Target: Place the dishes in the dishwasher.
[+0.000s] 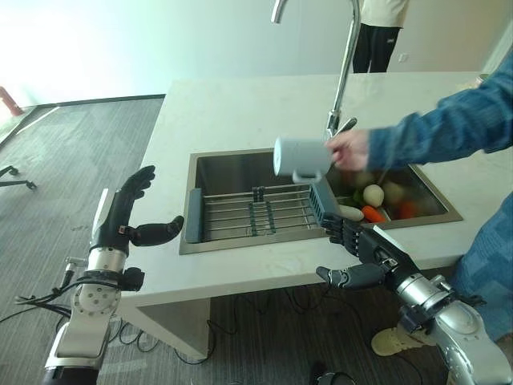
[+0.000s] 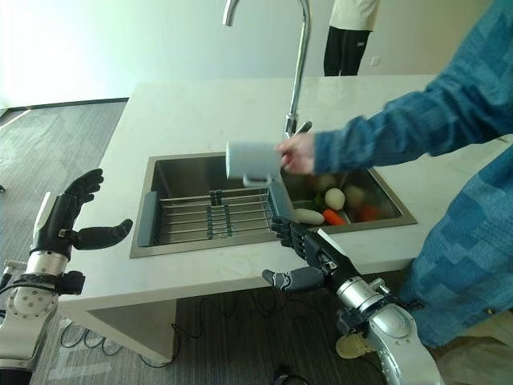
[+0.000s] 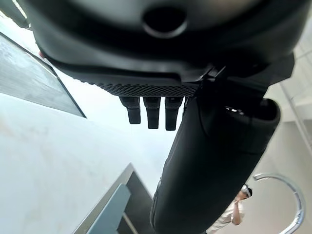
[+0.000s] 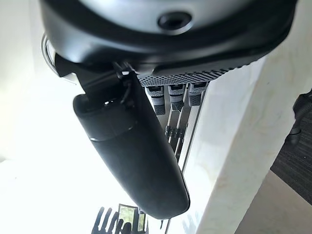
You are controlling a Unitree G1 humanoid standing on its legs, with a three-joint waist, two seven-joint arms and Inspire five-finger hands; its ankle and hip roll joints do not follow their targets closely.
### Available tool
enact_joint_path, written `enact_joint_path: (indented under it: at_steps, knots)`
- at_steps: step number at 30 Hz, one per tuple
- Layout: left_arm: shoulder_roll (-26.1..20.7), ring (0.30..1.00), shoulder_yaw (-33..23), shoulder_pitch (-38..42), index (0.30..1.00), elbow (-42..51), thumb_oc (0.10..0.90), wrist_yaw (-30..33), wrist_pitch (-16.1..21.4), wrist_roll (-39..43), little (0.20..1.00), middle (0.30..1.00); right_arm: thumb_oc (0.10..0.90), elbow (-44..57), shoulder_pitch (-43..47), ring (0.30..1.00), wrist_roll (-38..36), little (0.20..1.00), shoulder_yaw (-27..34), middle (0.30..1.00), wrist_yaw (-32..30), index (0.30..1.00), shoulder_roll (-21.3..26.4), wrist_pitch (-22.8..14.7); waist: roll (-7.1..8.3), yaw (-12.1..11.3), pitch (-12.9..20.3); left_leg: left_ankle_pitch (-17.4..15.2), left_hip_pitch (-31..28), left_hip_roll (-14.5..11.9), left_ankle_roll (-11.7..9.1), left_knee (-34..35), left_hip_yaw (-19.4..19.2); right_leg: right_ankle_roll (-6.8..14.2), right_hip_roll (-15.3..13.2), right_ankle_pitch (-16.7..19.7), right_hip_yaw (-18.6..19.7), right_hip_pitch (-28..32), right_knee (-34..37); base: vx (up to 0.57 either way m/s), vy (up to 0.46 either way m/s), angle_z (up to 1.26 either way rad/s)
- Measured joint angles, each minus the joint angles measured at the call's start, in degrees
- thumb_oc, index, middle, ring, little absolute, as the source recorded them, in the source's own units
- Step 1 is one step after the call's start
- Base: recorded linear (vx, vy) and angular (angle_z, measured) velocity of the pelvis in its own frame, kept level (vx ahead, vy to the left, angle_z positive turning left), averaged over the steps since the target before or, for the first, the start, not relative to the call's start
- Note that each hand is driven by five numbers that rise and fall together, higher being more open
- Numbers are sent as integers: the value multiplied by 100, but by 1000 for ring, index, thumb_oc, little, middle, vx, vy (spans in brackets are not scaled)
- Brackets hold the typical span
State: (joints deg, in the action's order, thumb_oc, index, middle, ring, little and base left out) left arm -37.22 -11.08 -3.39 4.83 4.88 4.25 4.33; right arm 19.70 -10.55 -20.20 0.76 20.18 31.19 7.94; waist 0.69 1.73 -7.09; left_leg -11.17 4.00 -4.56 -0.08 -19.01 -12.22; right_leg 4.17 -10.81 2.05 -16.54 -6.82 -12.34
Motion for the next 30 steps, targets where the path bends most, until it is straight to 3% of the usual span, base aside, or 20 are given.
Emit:
enact_joint_path:
  at_steps: [16,22,30]
  knots:
    - [-1,900,-23,6,900,323,800,-194,213,211,900,900,800,23,-32,900,-3,900,4,900,-25,900,0,-53,-5,2,2,0,-5,-8,2,11,-2,1,3,-50,9,-42,-73,0,0,0]
    - [-101,900,123,136,900,292,800,-419,189,195,900,900,800,22,10,900,-6,900,3,900,-115,900,4,-53,-26,138,3,0,-12,-9,3,8,-24,-1,4,-49,33,-53,-84,0,0,-1]
    - [-689,900,957,937,900,-113,800,-966,-468,109,900,900,800,21,173,900,-6,900,-21,900,-184,900,140,-42,-162,307,7,1,-85,-26,2,6,-150,-22,38,-30,164,-74,-86,-1,2,-7]
